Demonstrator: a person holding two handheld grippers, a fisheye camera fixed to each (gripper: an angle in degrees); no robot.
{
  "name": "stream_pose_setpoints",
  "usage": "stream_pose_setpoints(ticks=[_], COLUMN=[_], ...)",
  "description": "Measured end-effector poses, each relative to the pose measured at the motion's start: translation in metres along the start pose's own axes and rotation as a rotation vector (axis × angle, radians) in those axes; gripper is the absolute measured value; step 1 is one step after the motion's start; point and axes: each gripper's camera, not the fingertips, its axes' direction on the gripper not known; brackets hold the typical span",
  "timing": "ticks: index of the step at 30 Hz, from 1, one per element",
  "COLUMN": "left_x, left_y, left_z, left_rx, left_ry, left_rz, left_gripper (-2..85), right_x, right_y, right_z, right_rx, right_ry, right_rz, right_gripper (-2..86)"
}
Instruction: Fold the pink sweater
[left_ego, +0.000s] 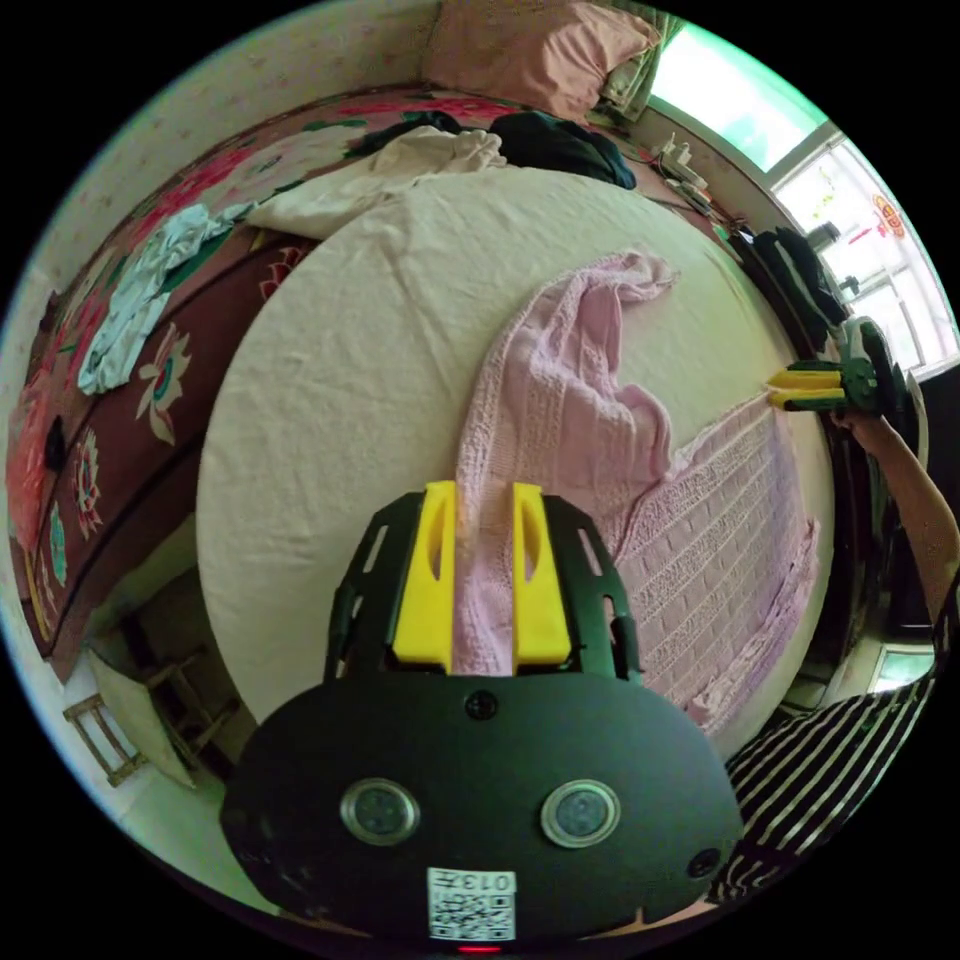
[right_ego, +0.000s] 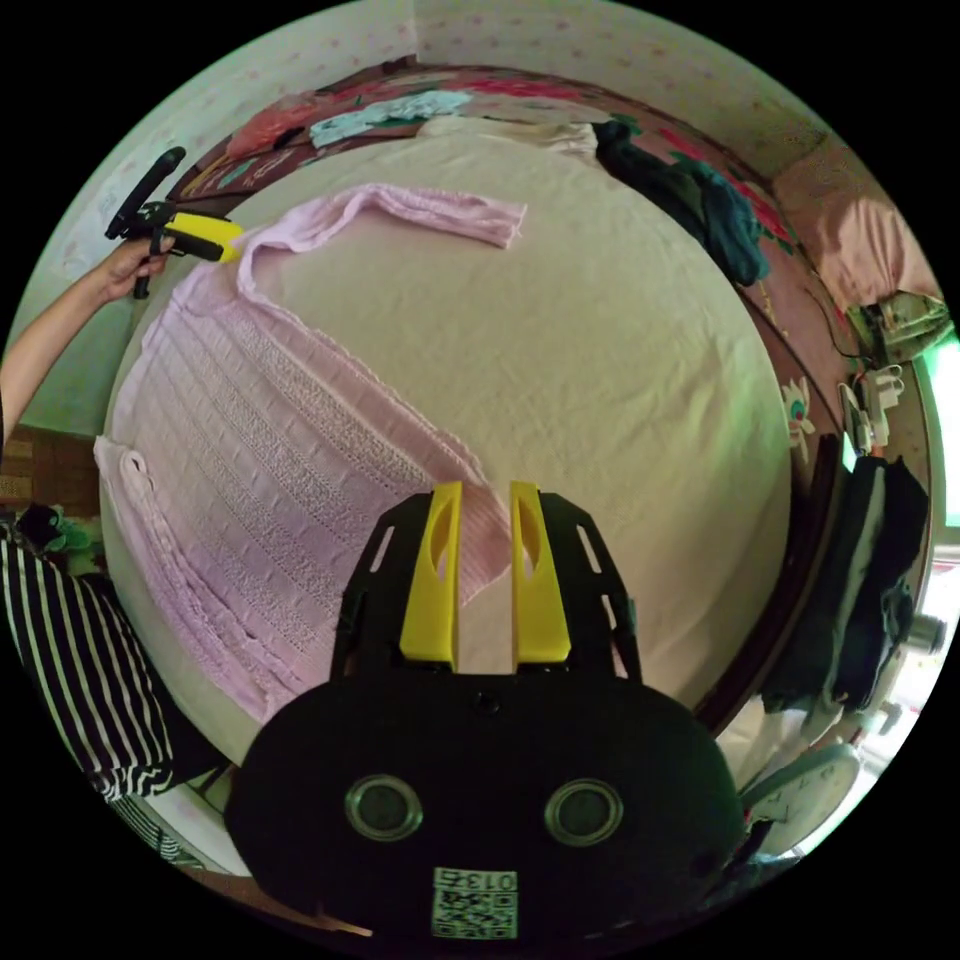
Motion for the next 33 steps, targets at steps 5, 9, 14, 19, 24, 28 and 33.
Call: stream_pose_setpoints(ticks=[5, 9, 14, 19, 24, 28, 33], left_x=[-0.009, -0.009, 0.0, 0.006, 0.024, 0.031, 0.031], left_y=[0.008, 0.034, 0.1, 0.182, 0.239, 0.252, 0.259], left_z=[-0.007, -0.046, -0.087, -0.093, -0.055, -0.027, -0.027], left_rx=[0.023, 0.173, 0.331, 0.388, 0.27, 0.189, 0.221], left_ry=[0.025, 0.073, 0.076, 0.088, 0.088, 0.063, 0.093], left_rz=[0.025, 0.073, 0.163, 0.11, 0.064, 0.049, 0.03], left_gripper=[1.7, 1.1, 0.9, 0.9, 0.9, 0.9, 0.9], right_x=[0.003, -0.016, -0.064, -0.122, -0.166, -0.189, -0.199], right_y=[-0.013, -0.004, 0.047, 0.098, 0.127, 0.13, 0.131], right_z=[0.0, -0.025, -0.065, -0.064, -0.031, 0.0, -0.008], right_rx=[-0.055, 0.013, 0.18, 0.24, 0.183, 0.1, 0.121], right_ry=[-0.07, 0.021, 0.191, 0.297, 0.305, 0.347, 0.432], right_rz=[0.01, -0.061, -0.117, -0.107, -0.059, -0.049, -0.065], right_gripper=[3.0, 2.3, 1.7, 1.5, 1.4, 1.3, 1.3])
